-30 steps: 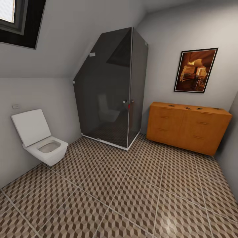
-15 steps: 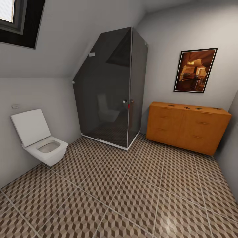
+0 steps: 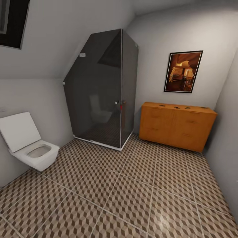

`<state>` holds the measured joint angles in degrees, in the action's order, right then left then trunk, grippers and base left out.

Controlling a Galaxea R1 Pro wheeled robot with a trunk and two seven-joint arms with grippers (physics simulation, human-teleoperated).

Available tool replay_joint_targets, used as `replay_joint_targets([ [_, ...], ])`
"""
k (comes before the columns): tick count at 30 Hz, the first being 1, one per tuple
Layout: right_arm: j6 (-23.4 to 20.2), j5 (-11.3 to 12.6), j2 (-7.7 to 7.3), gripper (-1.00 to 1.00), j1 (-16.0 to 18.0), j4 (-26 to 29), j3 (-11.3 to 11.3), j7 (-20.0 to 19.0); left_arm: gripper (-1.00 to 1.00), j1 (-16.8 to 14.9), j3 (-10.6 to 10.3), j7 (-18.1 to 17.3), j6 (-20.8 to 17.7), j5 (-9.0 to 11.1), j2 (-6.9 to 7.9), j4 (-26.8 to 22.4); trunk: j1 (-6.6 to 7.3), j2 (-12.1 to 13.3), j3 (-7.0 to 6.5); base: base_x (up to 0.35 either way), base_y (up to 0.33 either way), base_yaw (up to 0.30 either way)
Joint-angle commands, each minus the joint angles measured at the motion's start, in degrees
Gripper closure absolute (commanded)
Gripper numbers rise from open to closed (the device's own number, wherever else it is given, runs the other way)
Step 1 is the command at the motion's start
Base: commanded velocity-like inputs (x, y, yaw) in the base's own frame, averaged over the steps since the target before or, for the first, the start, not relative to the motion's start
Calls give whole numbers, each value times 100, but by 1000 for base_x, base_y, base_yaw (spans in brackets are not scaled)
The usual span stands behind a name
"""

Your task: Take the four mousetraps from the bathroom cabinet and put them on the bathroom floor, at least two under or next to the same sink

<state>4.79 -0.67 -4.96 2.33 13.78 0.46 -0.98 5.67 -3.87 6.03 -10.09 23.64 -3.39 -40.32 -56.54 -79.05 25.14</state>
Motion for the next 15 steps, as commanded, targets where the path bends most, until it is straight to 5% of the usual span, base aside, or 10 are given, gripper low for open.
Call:
replay_joint_targets([
  [1,20,5,-6,-100,4,-6,-14,-11,-100,4,-20,49,-25,59,6,-21,22,38,-14,0,0,-295],
  [8,7,298,-34,-100,5,-1,-156,-91,-100,4,3,65,-44,87,12,-1,176,319,-139,0,0,-298],
  [15,8,341,-33,-100,5,0,-172,-78,-100,4,2,100,-43,143,-10,5,330,600,-265,0,0,-300],
])
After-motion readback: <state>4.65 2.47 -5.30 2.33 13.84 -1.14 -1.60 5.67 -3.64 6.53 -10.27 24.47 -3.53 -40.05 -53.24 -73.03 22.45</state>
